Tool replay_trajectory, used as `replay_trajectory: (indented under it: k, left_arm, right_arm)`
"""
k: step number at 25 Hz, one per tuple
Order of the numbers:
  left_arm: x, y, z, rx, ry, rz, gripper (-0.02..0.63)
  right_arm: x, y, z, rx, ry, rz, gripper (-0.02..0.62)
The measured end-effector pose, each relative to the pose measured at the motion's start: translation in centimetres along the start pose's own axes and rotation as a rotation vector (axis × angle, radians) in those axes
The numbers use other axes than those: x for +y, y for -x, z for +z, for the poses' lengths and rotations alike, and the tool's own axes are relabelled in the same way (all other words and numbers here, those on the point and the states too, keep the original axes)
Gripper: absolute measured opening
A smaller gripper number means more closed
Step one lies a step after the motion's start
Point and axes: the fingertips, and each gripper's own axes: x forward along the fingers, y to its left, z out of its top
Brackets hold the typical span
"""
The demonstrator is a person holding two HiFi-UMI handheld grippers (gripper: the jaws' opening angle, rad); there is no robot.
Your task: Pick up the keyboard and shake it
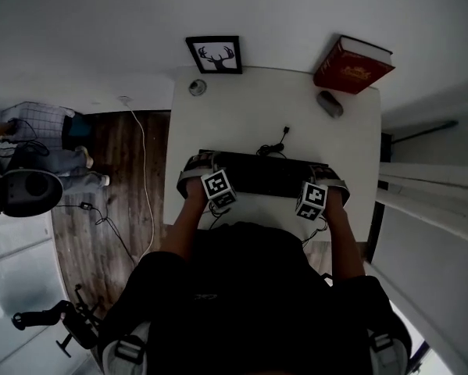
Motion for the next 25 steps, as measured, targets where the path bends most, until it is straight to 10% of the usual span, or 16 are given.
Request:
replay_trajectory:
  k: [7,15,25]
  left_arm:
    - [-0.3,1.4,-1.5,-0.037,0.297,0.092,0.0]
    - [-1.8,8.1,1.1,-0.266,0.719,0.119,0.001]
    - [-5.3,11.1,4.8,-0.411,0.845,0.099,0.002]
  right_arm:
    - [0.1,0.0,0.2,-0.027,-0.011,-0.103,0.021]
    - [-0.7,1.4,0.5,-0.085,-0.082,-0.156,0.021]
    - [-4.3,11.4,6.0,-0.659,-0.836,-0.417,0.021]
